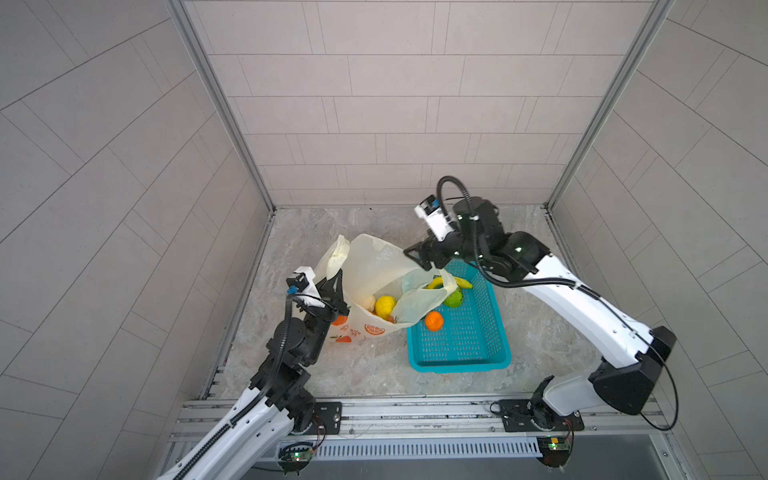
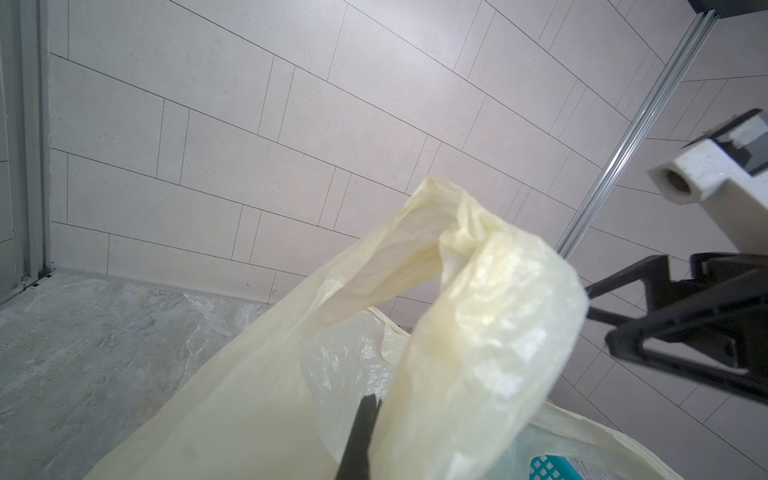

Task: Place the fruits into the plastic bag
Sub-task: 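Withdraw the right gripper from the bag back over the basket, then lower the right gripper onto the green custard apple and grasp it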

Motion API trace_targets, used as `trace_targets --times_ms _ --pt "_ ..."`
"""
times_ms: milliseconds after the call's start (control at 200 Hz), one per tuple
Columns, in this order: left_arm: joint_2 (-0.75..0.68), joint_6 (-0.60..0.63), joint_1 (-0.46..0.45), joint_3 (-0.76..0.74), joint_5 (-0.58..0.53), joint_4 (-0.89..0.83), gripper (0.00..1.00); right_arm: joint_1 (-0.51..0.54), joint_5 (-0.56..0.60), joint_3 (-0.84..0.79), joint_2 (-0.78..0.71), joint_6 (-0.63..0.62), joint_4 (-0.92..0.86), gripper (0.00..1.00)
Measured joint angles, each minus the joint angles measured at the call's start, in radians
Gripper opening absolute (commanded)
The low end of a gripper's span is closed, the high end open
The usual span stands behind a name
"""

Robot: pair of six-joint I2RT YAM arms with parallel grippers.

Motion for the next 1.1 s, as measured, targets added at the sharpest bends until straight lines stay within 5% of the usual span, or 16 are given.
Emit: trace_targets --times_ms 210,420,1101 --pt "0.009 0.000 0.000 0.000 -0.004 0.002 0.00 -0.227 0.137 -0.293 -0.128 0.188 0.054 0.81" --pt "0.038 0.000 0.000 0.000 -0.003 0.006 0.00 -0.235 0.072 -0.535 -0.097 0.292 0.071 0.81" --pt "0.024 0.001 0.000 0.000 -0.009 0.005 0.00 -0.188 -0.005 -0.515 0.231 0.344 0.112 0.77"
